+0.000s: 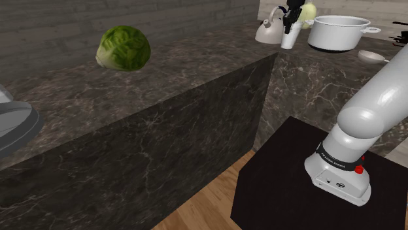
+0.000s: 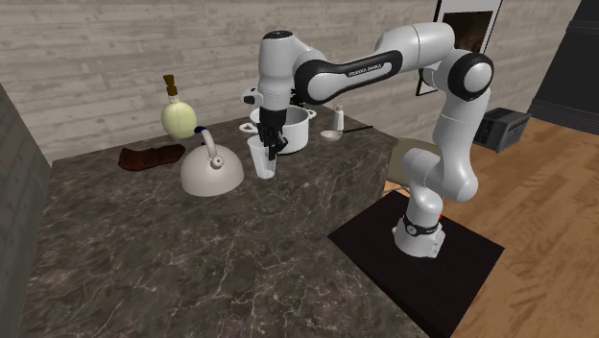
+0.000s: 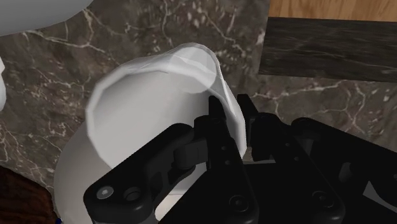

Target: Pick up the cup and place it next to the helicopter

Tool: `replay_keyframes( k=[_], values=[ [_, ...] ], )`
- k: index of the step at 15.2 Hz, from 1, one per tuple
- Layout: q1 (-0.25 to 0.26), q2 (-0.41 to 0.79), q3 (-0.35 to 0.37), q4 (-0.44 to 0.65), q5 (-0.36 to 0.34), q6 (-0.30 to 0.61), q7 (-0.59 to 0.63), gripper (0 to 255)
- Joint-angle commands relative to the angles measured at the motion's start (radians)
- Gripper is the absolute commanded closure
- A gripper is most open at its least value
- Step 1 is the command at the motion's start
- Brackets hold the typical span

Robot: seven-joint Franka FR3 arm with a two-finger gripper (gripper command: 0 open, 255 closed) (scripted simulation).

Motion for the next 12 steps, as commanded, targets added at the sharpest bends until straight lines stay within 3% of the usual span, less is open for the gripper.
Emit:
replay_keyframes(
  k=[1,4,12],
  values=[
    [0.0,0.001,0.0,-0.001,0.0,0.0,0.0,255],
    [0.0,0.001,0.0,-0.001,0.0,0.0,0.0,255],
    [0.003,0.013,0.002,0.12,0.009,-0.108,-0.014,255]
  ],
)
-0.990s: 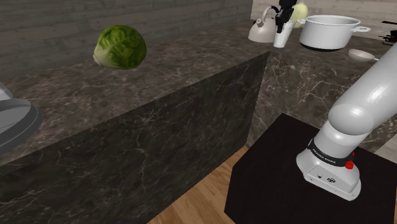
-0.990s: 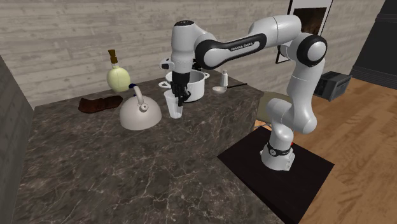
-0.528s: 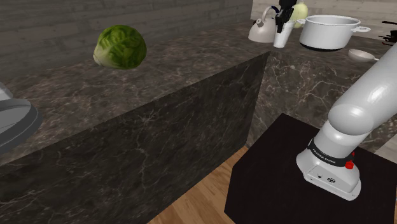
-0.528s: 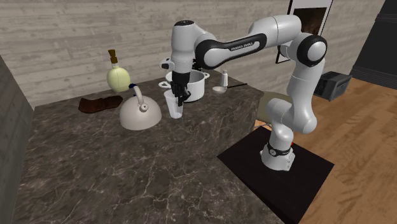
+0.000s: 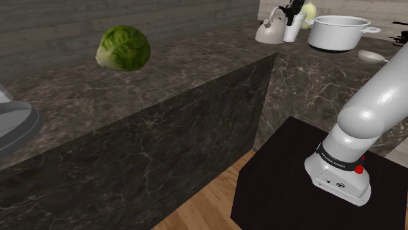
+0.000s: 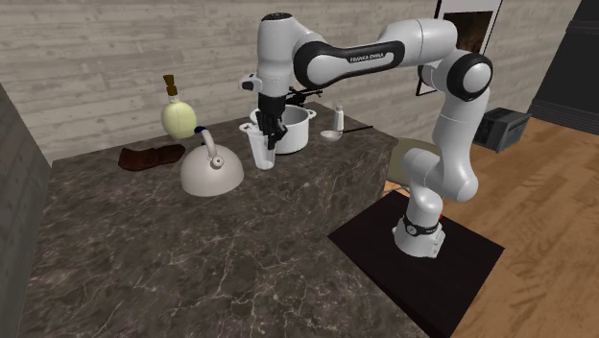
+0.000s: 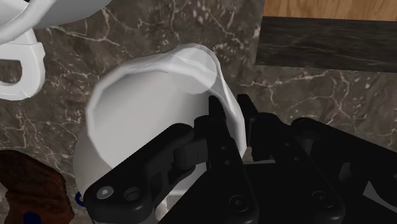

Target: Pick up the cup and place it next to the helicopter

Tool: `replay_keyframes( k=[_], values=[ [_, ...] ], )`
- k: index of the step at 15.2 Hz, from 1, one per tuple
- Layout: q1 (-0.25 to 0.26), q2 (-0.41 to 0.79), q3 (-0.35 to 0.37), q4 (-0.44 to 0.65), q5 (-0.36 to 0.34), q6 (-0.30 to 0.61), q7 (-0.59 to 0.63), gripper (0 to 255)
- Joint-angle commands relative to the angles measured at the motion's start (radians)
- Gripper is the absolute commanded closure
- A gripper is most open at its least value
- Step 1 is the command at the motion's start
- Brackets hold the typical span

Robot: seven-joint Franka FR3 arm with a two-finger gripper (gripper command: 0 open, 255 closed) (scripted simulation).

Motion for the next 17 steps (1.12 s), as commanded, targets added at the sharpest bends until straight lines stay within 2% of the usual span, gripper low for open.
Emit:
replay_keyframes(
  k=[1,17],
  values=[
    [0.001,0.004,0.001,0.03,0.002,-0.026,-0.002,255],
    [-0.002,0.089,-0.01,0.341,0.04,-0.256,-0.048,255]
  ],
)
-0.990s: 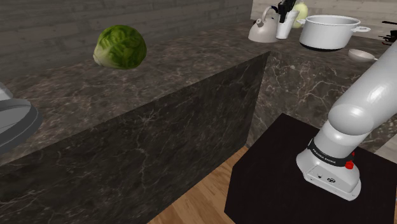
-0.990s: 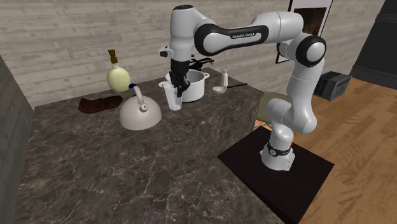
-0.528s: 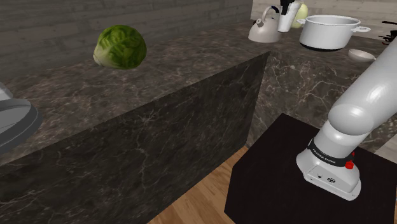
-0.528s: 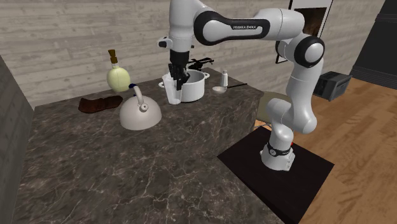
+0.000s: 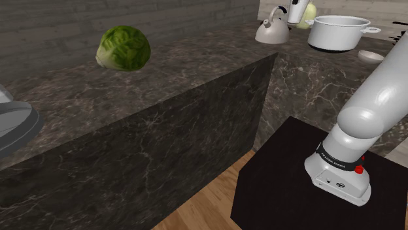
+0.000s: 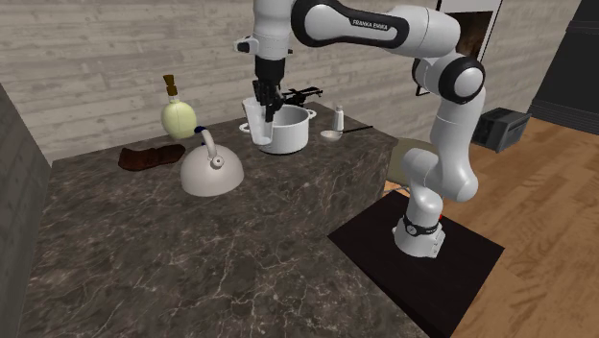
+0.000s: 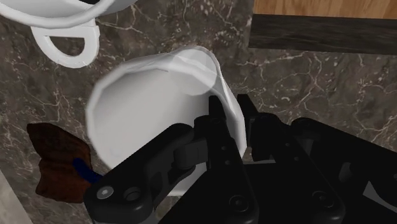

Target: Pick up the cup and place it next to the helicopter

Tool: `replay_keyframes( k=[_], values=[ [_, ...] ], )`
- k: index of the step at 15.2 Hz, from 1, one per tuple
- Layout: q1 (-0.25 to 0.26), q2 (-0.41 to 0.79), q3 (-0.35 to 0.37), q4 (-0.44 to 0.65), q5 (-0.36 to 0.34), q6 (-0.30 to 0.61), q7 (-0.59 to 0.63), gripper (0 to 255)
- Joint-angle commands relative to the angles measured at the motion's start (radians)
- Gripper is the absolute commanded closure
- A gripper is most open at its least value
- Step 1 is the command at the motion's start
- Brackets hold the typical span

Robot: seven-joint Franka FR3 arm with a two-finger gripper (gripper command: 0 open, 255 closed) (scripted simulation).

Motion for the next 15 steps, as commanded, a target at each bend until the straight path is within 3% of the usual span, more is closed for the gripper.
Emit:
replay_keyframes(
  k=[1,13,15],
  values=[
    [-0.001,0.012,-0.002,0.041,0.005,-0.029,-0.006,255],
    [-0.038,0.164,-0.034,0.399,0.077,-0.246,-0.068,255],
    [-0.041,0.132,-0.037,0.358,0.064,-0.233,-0.081,255]
  ],
)
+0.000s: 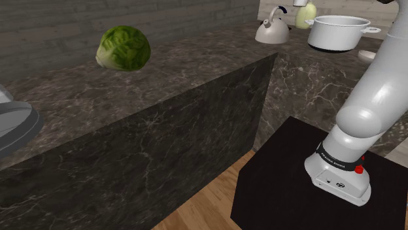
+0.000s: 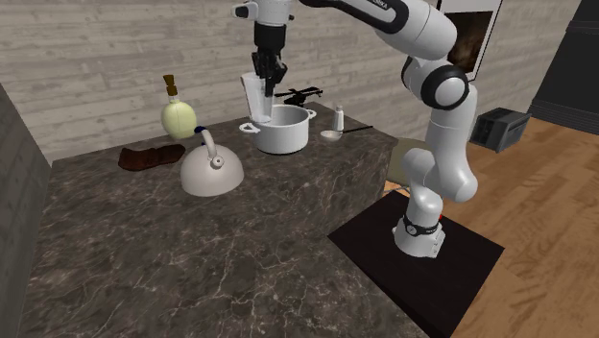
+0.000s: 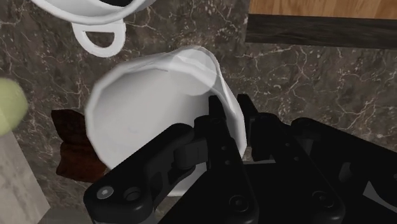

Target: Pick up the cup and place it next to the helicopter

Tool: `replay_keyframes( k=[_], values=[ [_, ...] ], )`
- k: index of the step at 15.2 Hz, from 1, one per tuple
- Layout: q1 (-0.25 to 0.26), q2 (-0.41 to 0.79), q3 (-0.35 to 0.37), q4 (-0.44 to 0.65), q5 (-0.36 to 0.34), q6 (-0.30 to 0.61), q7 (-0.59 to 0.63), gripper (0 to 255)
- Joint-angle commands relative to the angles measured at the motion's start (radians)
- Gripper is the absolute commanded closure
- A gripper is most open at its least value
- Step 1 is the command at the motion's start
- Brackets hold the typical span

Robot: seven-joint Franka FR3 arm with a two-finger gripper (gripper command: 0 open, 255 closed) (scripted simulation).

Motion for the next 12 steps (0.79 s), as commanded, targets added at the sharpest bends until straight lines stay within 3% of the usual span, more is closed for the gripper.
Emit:
replay_keyframes(
  k=[1,12],
  values=[
    [-0.008,-0.04,-0.009,-0.047,-0.016,0.013,-0.023,255],
    [-0.083,-0.261,-0.093,-0.292,-0.11,0.084,-0.203,255]
  ],
)
